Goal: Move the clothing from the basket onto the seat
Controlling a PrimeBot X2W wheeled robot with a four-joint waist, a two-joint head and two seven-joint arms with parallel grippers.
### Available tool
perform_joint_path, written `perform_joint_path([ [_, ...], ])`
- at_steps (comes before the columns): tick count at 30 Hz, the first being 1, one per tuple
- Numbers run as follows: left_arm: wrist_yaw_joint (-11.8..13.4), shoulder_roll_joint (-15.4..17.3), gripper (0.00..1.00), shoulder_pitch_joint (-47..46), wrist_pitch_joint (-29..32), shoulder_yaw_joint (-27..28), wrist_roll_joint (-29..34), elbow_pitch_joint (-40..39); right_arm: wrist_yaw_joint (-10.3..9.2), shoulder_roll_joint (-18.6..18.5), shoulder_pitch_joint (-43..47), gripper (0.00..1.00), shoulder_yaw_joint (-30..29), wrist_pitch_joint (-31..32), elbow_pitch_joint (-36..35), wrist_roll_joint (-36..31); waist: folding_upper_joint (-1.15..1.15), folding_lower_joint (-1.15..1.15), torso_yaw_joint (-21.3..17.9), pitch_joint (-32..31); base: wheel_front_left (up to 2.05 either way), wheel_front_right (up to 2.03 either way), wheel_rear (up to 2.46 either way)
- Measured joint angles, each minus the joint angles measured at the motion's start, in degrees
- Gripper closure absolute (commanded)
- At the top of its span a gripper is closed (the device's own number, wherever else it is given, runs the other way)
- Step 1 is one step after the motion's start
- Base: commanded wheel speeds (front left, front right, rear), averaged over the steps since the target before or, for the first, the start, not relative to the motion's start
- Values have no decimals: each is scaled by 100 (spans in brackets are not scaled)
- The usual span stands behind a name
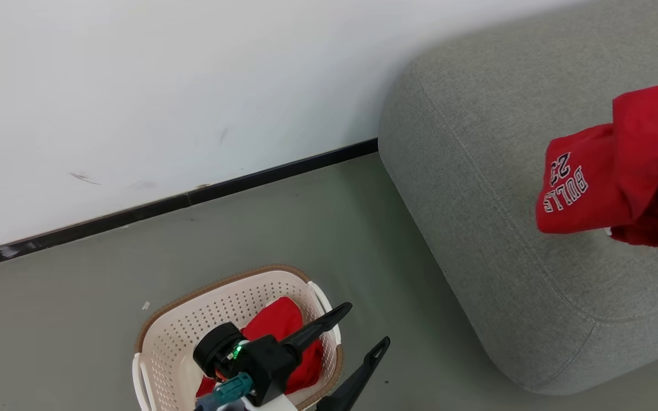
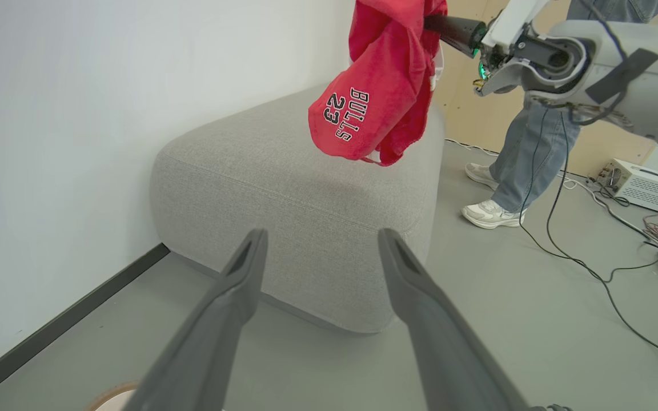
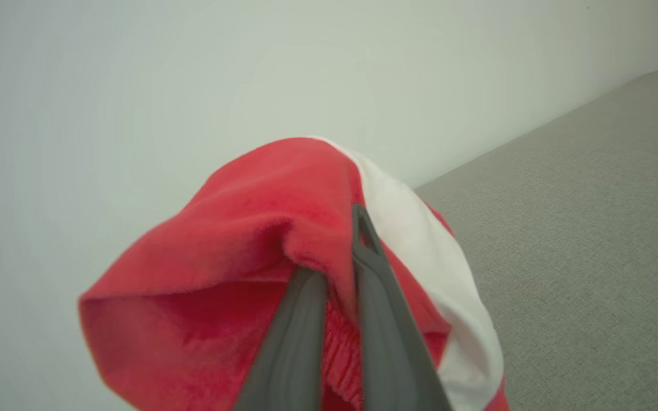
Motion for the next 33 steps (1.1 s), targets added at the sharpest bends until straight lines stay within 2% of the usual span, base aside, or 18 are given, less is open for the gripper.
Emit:
perform_joint_path([
  [14,4,13,0,-4,121,-80,3,-56,0,-212,-950,100,-470,296,658,282,0,0,153,307,0,0,0],
  [33,-3,16,0,-216,198,-134,13,-138,0,-155,-2277,100,-1463,883,2190,743,0,0,336,758,0,0,0],
])
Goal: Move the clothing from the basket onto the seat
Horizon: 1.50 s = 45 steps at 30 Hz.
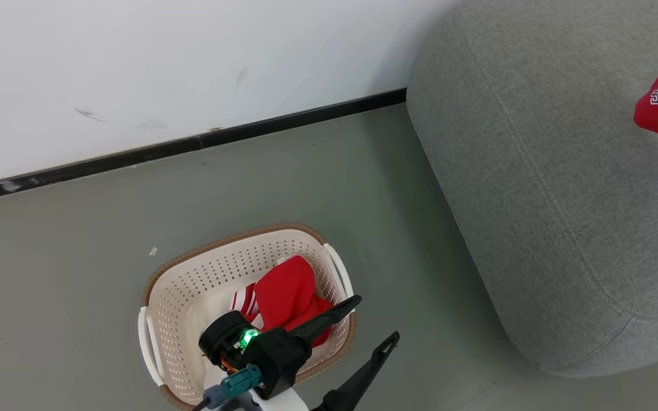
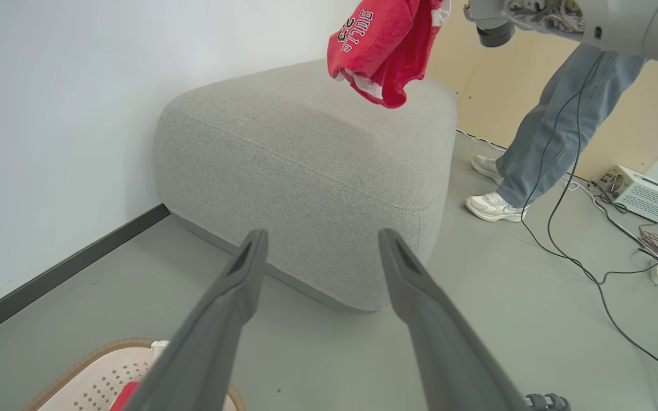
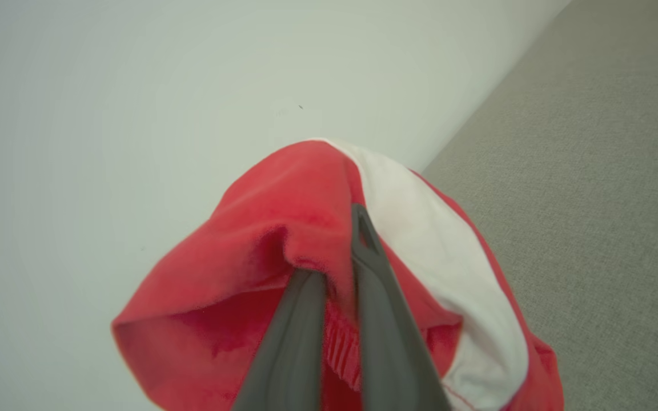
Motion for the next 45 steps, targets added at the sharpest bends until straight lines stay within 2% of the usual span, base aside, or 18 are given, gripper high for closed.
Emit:
perform_joint_path([
  [15,0,71,0,-27,199,-26,45,-38,-1,-109,-945,100,-580,114,818,-9,0,0,96,405,0,0,0],
  [33,27,181,0,-195,453,-20,98,-245,0,-312,-1686,100,-886,37,1198,-113,0,0,149,1141,0,0,0],
  [39,36,215,0,-245,578,-8,98,-308,-1,-311,-1767,100,-949,-13,1350,-126,0,0,136,1391,0,0,0],
  [45,132,279,0,-245,706,20,99,-398,0,-157,-1767,100,-959,-85,1436,-119,0,0,112,1666,0,0,0],
])
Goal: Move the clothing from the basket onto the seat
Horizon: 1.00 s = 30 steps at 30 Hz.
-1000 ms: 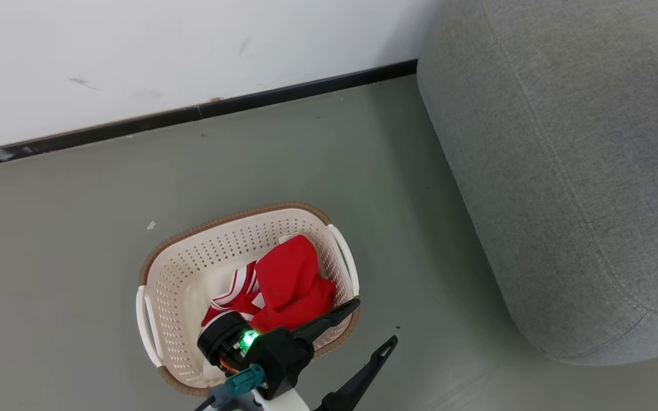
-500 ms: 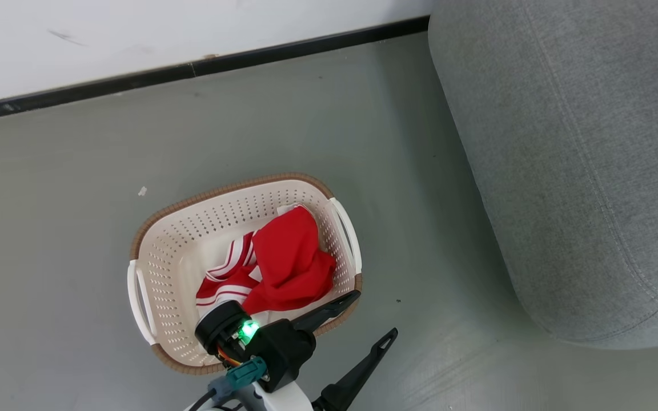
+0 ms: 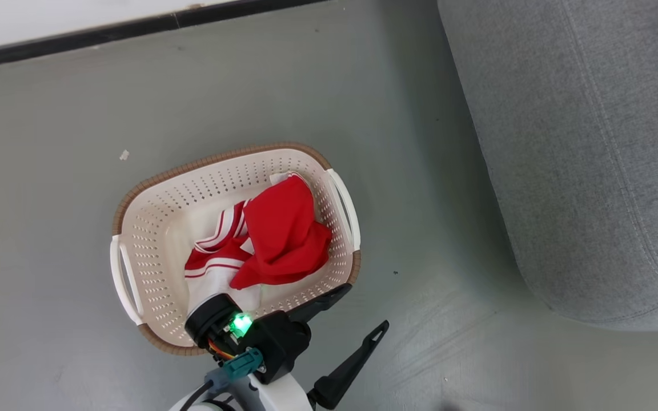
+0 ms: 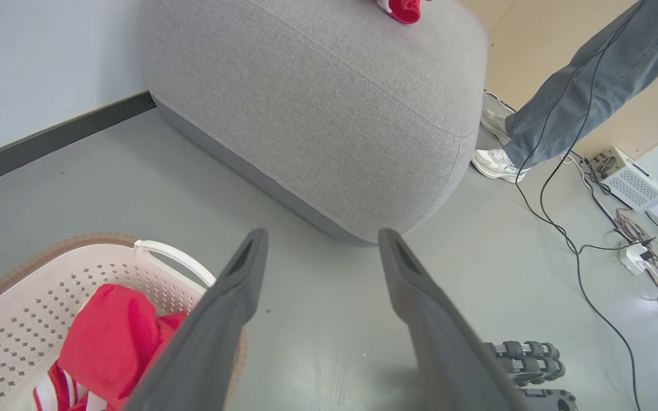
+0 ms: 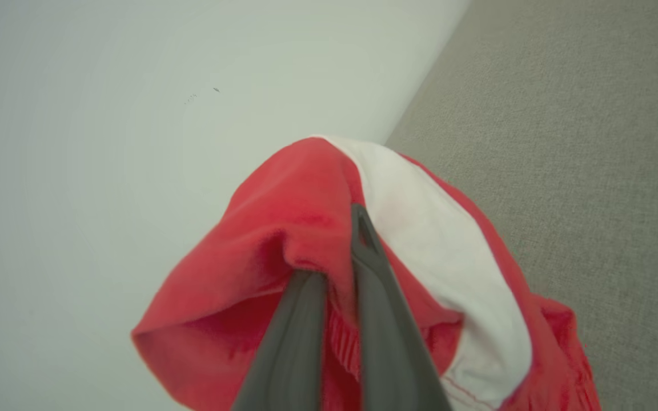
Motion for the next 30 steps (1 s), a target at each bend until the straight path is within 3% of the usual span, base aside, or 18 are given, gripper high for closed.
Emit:
perform_joint_path([
  [23,214,326,0,-210,297,328,311,-456,0,350,-25,99,38,-391,222,108,0,0,-154,997,0,0,0],
  [26,255,334,0,-265,297,374,314,-523,0,441,-26,80,92,-453,232,101,0,0,-175,1108,0,0,0],
  [28,255,337,0,-292,294,407,352,-572,0,489,-34,62,166,-470,226,100,0,0,-191,1172,0,0,0],
  [30,255,355,0,-364,293,433,364,-595,-1,493,-112,53,193,-489,225,88,0,0,-208,1231,0,0,0],
])
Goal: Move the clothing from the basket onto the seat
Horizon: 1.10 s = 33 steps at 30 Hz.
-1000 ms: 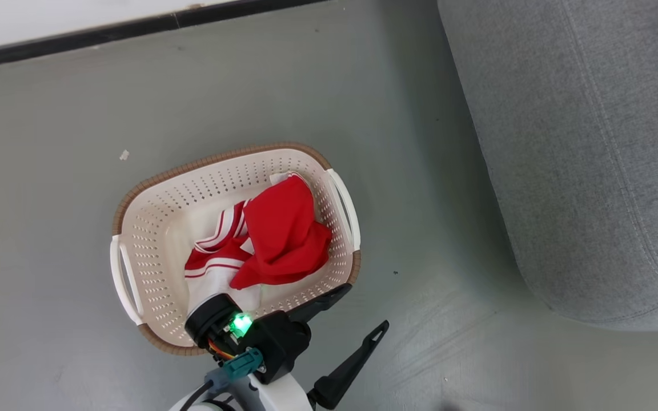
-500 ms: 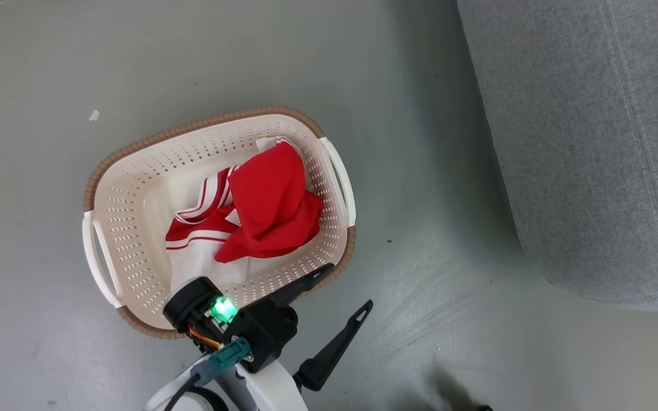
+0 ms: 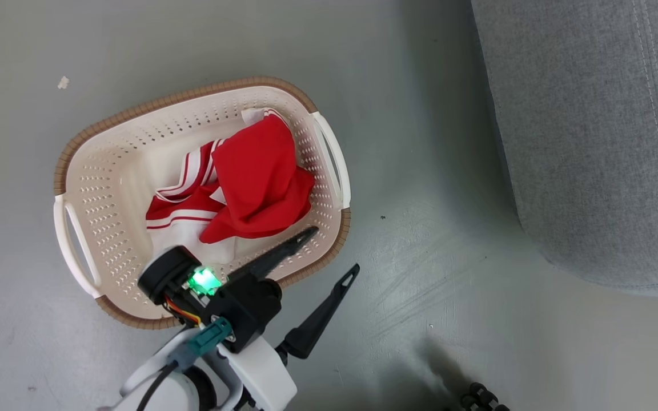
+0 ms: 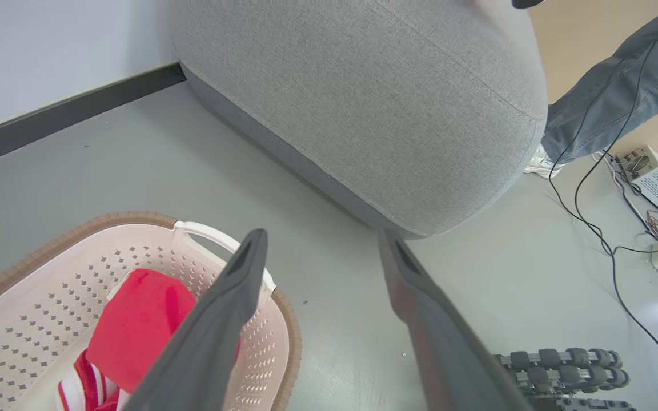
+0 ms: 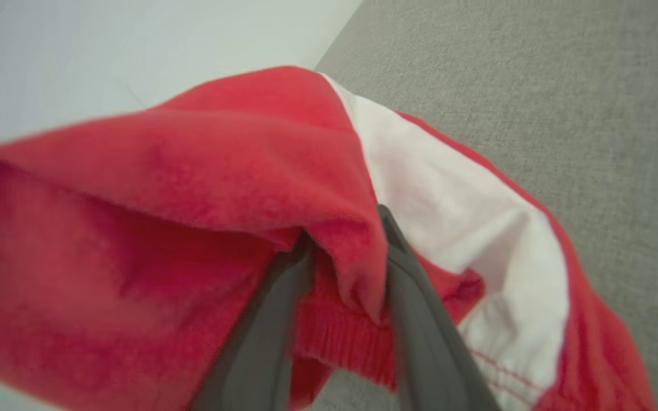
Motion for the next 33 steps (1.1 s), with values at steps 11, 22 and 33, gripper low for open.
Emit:
perform_joint_path([
  [11,-8,-13,0,-131,-180,68,30,67,0,51,-109,0,208,-94,-104,24,0,0,-90,-14,0,0,0],
  [22,-112,-93,0,-319,-436,46,26,305,0,55,264,0,452,-96,-343,154,0,0,-142,-256,0,0,0],
  [33,-204,-213,0,-353,-714,34,-68,625,0,24,779,0,744,-146,-704,283,0,0,-179,-653,0,0,0],
])
